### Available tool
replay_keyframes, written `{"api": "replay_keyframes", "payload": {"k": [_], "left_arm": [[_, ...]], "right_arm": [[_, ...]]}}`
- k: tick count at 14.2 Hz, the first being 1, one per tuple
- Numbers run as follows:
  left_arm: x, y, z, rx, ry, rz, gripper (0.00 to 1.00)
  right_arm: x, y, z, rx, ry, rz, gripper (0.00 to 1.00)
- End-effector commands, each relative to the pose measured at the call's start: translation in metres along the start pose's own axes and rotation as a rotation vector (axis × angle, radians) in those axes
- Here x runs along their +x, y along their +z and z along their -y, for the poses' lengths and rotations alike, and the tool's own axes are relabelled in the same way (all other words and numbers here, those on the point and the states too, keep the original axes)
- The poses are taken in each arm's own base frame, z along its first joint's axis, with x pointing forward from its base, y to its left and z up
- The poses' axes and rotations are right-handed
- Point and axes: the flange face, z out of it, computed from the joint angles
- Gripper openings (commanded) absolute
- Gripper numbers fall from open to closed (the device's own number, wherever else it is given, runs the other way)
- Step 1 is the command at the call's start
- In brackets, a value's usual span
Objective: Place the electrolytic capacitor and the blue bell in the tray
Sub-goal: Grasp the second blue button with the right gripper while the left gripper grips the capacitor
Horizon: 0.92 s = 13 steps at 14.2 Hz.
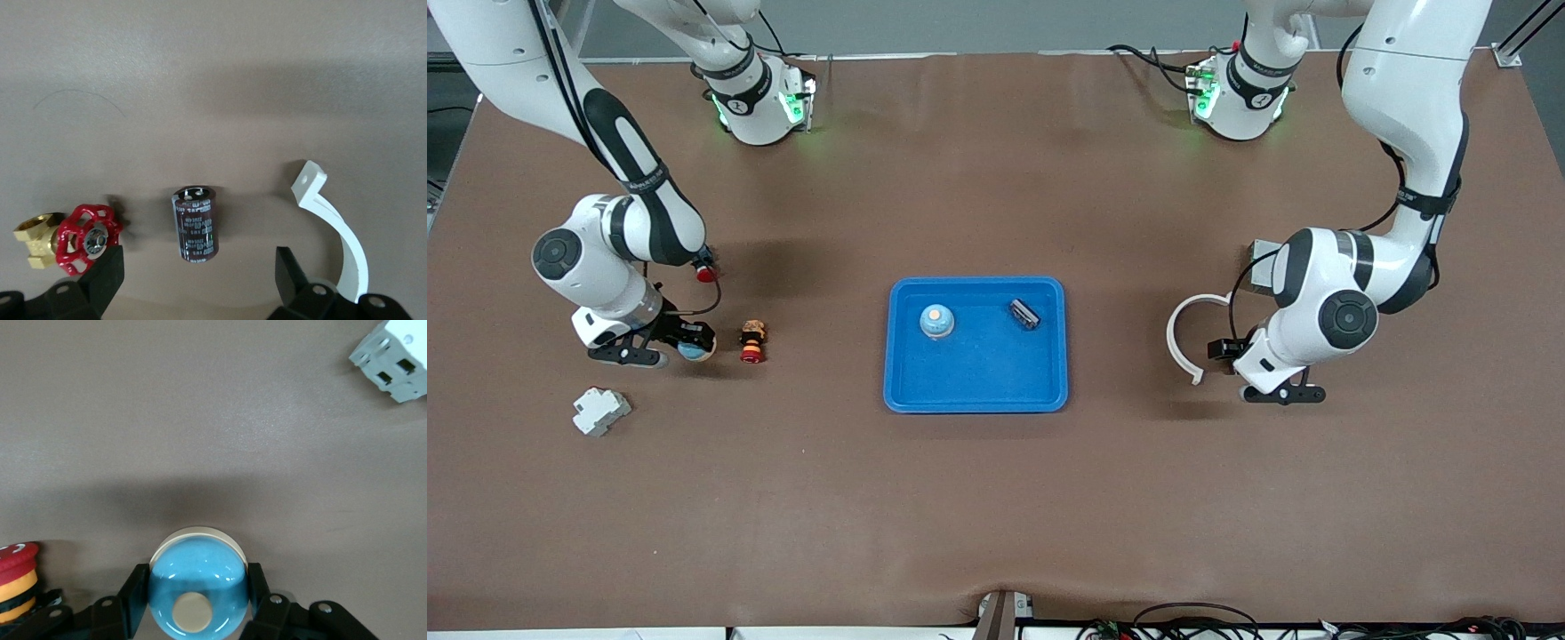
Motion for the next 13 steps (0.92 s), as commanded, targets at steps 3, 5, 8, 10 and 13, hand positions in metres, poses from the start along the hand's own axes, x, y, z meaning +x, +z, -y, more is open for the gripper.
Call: {"api": "replay_keyframes", "payload": {"k": [3,5,8,10,13], "left_arm": [[0.008,0.025,-0.009,-0.012,0.0,0.002,1.0],[0.007,0.031,-0.01,-0.01,0.001,0.011,1.0],[0.007,0.036,-0.009,-0.009,0.0,0.018,1.0],[0.007,0.037,-0.009,-0.009,-0.002,0.02,1.0],[0.007,0.036,-0.009,-0.01,-0.005,0.019,0.93]], "right_arm": [[0.006,-0.048,0.023,0.018,-0.009,0.015,0.0],[0.016,-0.08,0.053,0.021,0.029,0.029,0.0],[0.03,-0.127,0.134,0.017,0.1,0.054,0.0],[0.034,-0.16,0.208,0.022,0.174,0.048,0.0],[0.026,-0.18,0.296,0.049,0.256,0.019,0.0]]}}
